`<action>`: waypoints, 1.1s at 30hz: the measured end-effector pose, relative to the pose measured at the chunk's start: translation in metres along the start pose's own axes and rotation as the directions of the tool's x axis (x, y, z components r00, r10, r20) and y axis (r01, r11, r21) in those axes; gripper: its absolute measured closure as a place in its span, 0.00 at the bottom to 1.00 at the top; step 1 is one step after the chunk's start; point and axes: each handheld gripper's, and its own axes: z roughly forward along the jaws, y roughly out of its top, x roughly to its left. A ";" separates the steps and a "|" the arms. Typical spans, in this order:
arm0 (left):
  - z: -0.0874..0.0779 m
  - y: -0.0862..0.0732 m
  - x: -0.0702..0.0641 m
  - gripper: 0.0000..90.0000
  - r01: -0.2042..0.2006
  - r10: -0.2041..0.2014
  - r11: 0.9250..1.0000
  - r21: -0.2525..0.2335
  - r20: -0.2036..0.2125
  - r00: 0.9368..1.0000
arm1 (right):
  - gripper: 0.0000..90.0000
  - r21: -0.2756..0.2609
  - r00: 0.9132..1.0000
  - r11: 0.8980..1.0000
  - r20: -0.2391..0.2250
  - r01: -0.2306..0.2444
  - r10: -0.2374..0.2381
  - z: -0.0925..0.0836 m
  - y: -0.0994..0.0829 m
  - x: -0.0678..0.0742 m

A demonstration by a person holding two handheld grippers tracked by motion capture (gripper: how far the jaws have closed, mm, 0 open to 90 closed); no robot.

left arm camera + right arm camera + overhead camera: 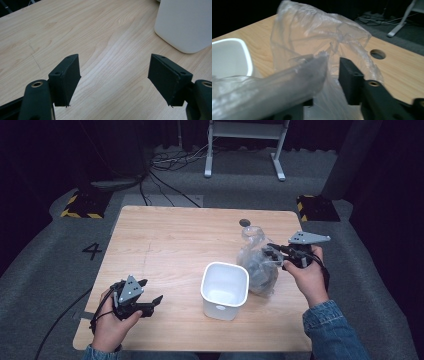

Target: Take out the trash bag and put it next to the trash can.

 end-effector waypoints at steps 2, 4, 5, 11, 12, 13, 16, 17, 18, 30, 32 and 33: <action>0.000 0.000 0.000 0.28 0.002 -0.002 1.000 0.000 0.002 1.000 | 0.59 -0.024 0.999 1.000 0.031 -0.005 0.006 -0.005 0.000 -0.002; 0.001 0.000 0.000 0.28 0.004 -0.004 1.000 0.000 0.003 1.000 | 0.50 -0.040 0.999 0.999 0.048 -0.013 0.015 -0.009 -0.001 -0.003; 0.002 0.001 0.000 0.28 0.004 -0.004 1.000 0.001 0.002 1.000 | 0.47 -0.045 0.998 0.999 0.063 -0.014 0.017 -0.012 -0.001 -0.004; 0.003 0.001 -0.002 0.28 -0.001 0.001 1.000 0.002 0.009 1.000 | 0.41 -0.026 0.991 1.000 0.130 -0.006 0.010 -0.029 -0.006 -0.009; 0.003 0.002 -0.002 0.28 -0.003 0.003 1.000 0.004 0.009 1.000 | 0.41 -0.020 0.990 1.000 0.142 0.002 0.000 -0.031 -0.007 -0.009; 0.003 0.002 -0.002 0.28 -0.003 0.003 1.000 0.002 0.008 1.000 | 0.40 -0.011 0.988 1.000 0.155 0.009 -0.007 -0.035 -0.008 -0.010; 0.002 0.001 -0.003 0.28 -0.001 0.001 1.000 0.004 0.011 1.000 | 0.40 -0.008 0.986 1.000 0.165 0.001 0.000 -0.045 -0.013 -0.013; 0.002 0.001 -0.002 0.28 -0.003 0.003 1.000 0.004 0.009 1.000 | 0.40 -0.009 0.986 1.000 0.169 -0.002 0.004 -0.049 -0.014 -0.013; 0.002 0.001 -0.002 0.28 -0.005 0.005 1.000 0.006 0.008 1.000 | 0.40 -0.011 0.985 1.000 0.174 -0.004 0.006 -0.052 -0.016 -0.014; -0.002 -0.008 0.001 0.28 0.015 -0.015 1.000 0.021 0.001 1.000 | 0.38 0.001 0.983 1.000 0.178 -0.031 0.031 -0.083 -0.043 -0.010; -0.003 -0.011 0.003 0.28 0.023 -0.023 0.999 0.026 -0.004 1.000 | 0.38 0.010 0.983 0.999 0.181 -0.035 0.032 -0.085 -0.049 -0.010; -0.004 -0.012 0.003 0.28 0.025 -0.025 0.999 0.026 -0.006 1.000 | 0.37 0.016 0.982 0.999 0.183 -0.040 0.037 -0.086 -0.054 -0.009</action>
